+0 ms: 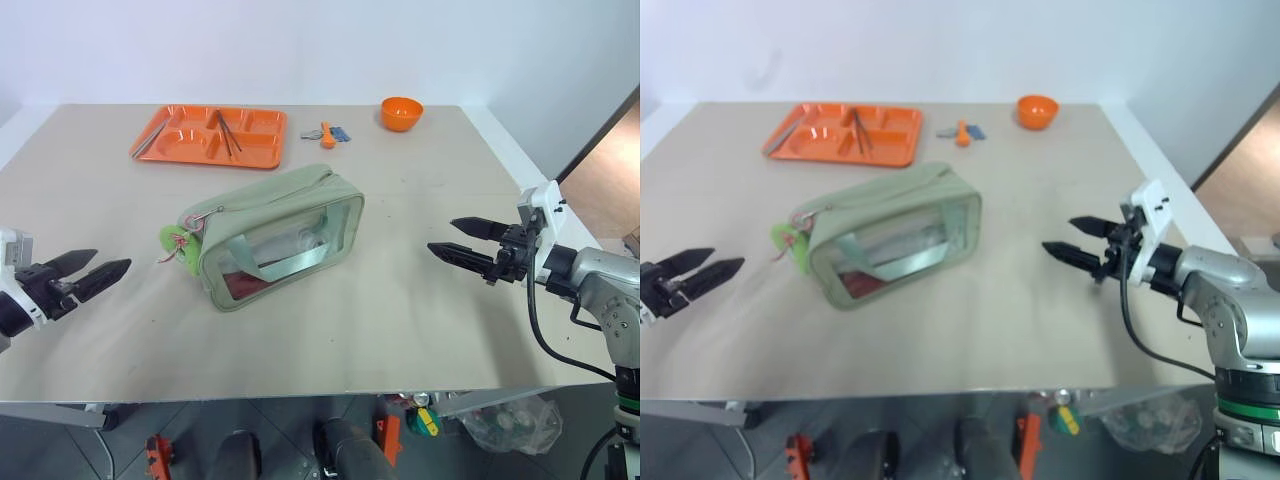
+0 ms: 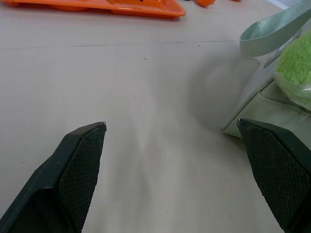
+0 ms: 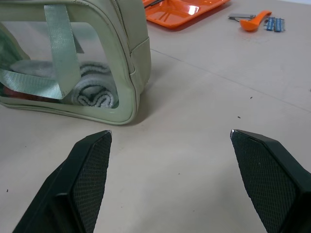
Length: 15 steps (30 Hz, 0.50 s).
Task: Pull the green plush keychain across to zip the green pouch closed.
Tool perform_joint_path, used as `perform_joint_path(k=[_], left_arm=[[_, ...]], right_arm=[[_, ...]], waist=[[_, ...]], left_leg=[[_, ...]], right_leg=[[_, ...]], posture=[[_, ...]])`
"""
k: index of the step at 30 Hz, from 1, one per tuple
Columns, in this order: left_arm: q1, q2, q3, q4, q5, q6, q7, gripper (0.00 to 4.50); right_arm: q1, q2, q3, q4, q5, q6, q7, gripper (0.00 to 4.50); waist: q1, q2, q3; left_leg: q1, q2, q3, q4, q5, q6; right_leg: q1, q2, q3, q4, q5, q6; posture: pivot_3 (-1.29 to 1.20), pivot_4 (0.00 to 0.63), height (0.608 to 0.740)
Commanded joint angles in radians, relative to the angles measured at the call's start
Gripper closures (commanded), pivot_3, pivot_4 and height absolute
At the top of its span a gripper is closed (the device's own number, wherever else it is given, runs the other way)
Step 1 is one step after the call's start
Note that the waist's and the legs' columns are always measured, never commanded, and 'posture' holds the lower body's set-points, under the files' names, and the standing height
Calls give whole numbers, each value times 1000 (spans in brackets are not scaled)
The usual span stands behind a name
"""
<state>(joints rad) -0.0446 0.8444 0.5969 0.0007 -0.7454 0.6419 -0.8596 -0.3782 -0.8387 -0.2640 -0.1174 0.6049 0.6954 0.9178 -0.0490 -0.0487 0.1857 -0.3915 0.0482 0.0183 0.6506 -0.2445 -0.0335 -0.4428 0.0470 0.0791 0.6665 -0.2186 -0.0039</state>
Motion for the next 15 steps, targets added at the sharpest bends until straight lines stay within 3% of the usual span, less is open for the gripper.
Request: perform_joint_path(k=[1, 15], left_arm=[[2, 27, 23, -26, -3, 5, -11, 13], [-50, 42, 48, -63, -48, 27, -7, 13]], right_arm=[[-29, -18, 8, -38, -3, -11, 6, 462], [-161, -42, 87, -14, -48, -52, 65, 462]], waist=[[0, 0, 0], [0, 0, 0]], left_leg=[[0, 0, 0, 0, 0, 0], [0, 0, 1, 0, 0, 0]], right_leg=[[0, 0, 0, 0, 0, 0], [0, 0, 0, 0, 0, 0]], posture=[[0, 150, 740], [0, 150, 740]])
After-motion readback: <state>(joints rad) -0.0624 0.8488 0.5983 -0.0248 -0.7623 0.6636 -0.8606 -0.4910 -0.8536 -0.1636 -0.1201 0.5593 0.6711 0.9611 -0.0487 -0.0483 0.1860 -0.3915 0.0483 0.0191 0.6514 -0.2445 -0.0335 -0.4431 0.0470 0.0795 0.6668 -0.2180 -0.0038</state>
